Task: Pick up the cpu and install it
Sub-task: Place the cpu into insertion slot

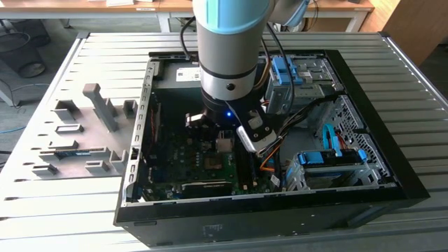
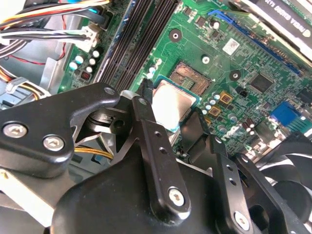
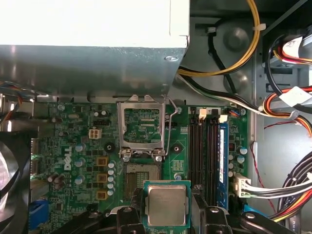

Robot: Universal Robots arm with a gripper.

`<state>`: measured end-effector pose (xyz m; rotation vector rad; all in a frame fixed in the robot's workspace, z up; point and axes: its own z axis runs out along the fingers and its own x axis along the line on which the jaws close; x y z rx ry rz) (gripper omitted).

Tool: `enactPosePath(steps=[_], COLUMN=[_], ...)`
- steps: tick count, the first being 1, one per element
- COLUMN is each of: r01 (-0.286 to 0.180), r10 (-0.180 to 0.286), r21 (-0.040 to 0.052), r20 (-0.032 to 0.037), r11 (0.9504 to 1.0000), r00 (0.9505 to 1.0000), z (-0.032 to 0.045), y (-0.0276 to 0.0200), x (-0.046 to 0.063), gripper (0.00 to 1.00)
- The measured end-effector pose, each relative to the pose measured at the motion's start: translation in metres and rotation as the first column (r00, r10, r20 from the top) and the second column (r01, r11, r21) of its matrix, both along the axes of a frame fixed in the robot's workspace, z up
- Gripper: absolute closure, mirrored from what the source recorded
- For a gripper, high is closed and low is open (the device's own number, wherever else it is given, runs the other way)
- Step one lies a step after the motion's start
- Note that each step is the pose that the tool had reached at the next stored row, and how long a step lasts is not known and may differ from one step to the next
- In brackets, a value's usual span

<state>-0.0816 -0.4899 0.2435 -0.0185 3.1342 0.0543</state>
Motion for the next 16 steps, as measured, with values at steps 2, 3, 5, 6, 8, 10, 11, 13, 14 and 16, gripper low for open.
enactPosePath(steps=[2, 3, 5, 6, 8, 10, 11, 13, 14, 16], r01=[0.0, 0.0, 0.0, 0.0, 0.0, 0.0, 0.0, 0.0, 0.0, 0.0], r10=[0.0, 0.0, 0.0, 0.0, 0.0, 0.0, 0.0, 0.0, 0.0, 0.0], r21=[-0.0001, -0.0002, -0.0002, -0.0002, -0.0002, -0.0001, -0.0001, -0.0002, -0.0002, -0.0001], r20=[-0.0001, -0.0001, -0.0001, -0.0001, -0.0001, -0.0001, -0.0001, -0.0001, -0.0001, -0.0001], r11=[1.0, 1.0, 1.0, 1.0, 1.0, 1.0, 1.0, 1.0, 1.0, 1.0], r00=[1.0, 1.0, 1.0, 1.0, 1.0, 1.0, 1.0, 1.0, 1.0, 1.0], z=[-0.0011, -0.0016, -0.0025, -0.0029, -0.0037, -0.0045, -0.0049, -0.0056, -0.006, -0.0067], y=[0.0, 0.0, 0.0, 0.0, 0.0, 0.0, 0.0, 0.0, 0.0, 0.0], x=[0.0, 0.0, 0.0, 0.0, 0.0, 0.0, 0.0, 0.0, 0.0, 0.0], gripper=[0.53, 0.53, 0.53, 0.53, 0.53, 0.53, 0.53, 0.53, 0.53, 0.53])
